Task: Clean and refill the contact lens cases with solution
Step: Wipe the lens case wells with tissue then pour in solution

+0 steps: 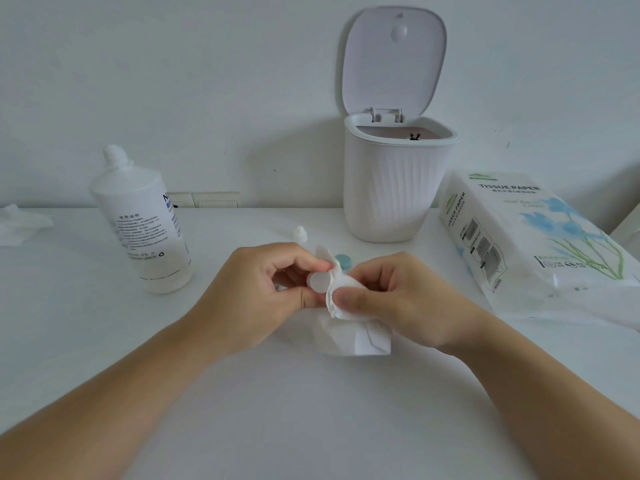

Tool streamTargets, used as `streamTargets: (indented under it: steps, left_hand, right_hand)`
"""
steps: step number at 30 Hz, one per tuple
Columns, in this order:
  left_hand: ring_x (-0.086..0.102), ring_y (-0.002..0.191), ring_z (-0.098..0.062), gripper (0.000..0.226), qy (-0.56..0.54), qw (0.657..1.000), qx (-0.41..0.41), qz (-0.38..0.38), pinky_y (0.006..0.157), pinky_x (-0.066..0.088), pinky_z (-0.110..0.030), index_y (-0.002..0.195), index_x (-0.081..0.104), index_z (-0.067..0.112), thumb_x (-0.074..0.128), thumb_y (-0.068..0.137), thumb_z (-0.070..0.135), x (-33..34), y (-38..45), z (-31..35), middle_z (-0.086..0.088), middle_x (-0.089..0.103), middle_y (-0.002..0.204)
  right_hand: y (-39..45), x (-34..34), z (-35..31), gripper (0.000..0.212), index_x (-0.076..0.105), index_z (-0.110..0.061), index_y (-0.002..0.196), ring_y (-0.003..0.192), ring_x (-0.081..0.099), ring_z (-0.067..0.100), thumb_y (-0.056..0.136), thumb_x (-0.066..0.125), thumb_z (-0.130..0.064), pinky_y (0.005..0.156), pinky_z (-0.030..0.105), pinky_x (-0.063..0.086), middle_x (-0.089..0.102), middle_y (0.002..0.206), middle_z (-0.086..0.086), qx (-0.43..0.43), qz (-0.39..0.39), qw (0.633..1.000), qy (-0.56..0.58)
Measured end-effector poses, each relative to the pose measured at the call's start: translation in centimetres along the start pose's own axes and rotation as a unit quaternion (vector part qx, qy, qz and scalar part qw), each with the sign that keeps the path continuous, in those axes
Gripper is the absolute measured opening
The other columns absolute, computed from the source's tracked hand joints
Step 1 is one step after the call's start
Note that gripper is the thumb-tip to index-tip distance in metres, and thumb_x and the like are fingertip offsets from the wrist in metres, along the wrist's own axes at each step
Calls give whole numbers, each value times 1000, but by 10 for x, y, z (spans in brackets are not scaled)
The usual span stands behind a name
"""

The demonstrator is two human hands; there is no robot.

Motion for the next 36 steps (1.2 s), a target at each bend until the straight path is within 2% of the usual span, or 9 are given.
streamTargets:
  steps: [2, 8, 15, 17, 20, 26, 29, 32, 36]
  left_hand:
    - [70, 72, -10, 33, 10, 1000, 13, 26, 74, 58, -26, 84, 70, 35, 94, 62, 39, 0, -2, 0, 7, 75, 81]
    - [73, 74, -16, 26, -37, 997, 12, 63, 69, 60, -33, 82, 62, 29, 86, 72, 35, 3, 0, 0, 3, 76, 81]
    - [74, 65, -7, 23, -107, 991, 16, 78, 56, 51, -12, 87, 60, 13, 79, 84, 1, -9, 3, 4, 9, 77, 75]
    - [75, 67, -9, 21, -112, 991, 5, 74, 57, 53, -14, 89, 62, 14, 79, 84, 2, -9, 3, 2, 7, 78, 76]
    - [74, 67, -10, 19, -108, 992, -21, 69, 58, 53, -15, 92, 69, 19, 82, 83, 9, -10, 6, -5, 4, 78, 80]
    - [72, 65, -6, 13, -111, 991, -53, 62, 57, 49, -10, 91, 76, 23, 82, 83, 16, -11, 8, -13, 3, 79, 81]
    - [72, 64, -7, 13, -124, 989, -62, 54, 56, 49, -11, 88, 76, 21, 84, 79, 24, -9, 8, -14, 3, 79, 79]
    - [76, 72, -14, 23, -117, 990, -63, 46, 63, 54, -16, 89, 75, 25, 85, 72, 38, -7, 9, -15, 1, 79, 82]
    - [76, 72, -25, 26, -133, 990, -48, 20, 71, 61, -32, 88, 74, 26, 87, 72, 41, -2, 9, -13, -5, 79, 81]
  right_hand:
    - [2, -8, -1, 29, 76, -9, 83, 67, 57, 16, 81, 74, -37, 63, 33, 43, 65, 71, 16, -3, 65, 997, 50]
    - [1, -24, -5, 3, 81, -19, 85, 66, 69, 10, 85, 79, -21, 56, 21, 52, 77, 76, 1, -55, 195, 970, 134]
    - [-10, -60, -5, 20, 70, -37, 85, 81, 60, -8, 89, 74, -18, 69, 2, 40, 67, 87, -16, -79, 386, 907, -150]
    - [-11, -62, -6, 19, 73, -30, 95, 87, 57, -10, 90, 69, -12, 70, 4, 40, 60, 92, -16, -76, 399, 885, -227]
    - [-9, -67, 0, 33, 73, -28, 112, 99, 60, 14, 90, 59, -7, 70, 27, 44, 63, 105, -7, -10, 391, 863, -320]
    - [-5, -63, 18, 31, 68, -21, 114, 105, 48, 31, 86, 53, -21, 83, 37, 40, 59, 117, 6, 162, 239, 825, -486]
    - [-3, -53, 6, 43, 66, -26, 128, 120, 45, 23, 85, 63, -21, 101, 29, 32, 57, 123, -5, 52, 254, 863, -433]
    - [-2, -39, -4, 36, 71, -33, 116, 106, 57, 5, 80, 68, -33, 90, 11, 37, 64, 109, -18, -39, 221, 957, -185]
    - [4, -17, 1, 30, 75, -26, 109, 81, 62, 11, 82, 79, -37, 80, 35, 51, 69, 84, -8, -32, 118, 992, 37]
Point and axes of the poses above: each hand's wrist, its own y-axis towards the middle knuckle, its own x-axis out of the palm, z = x × y, the point moved 6 cm from there along y, towards the middle knuckle
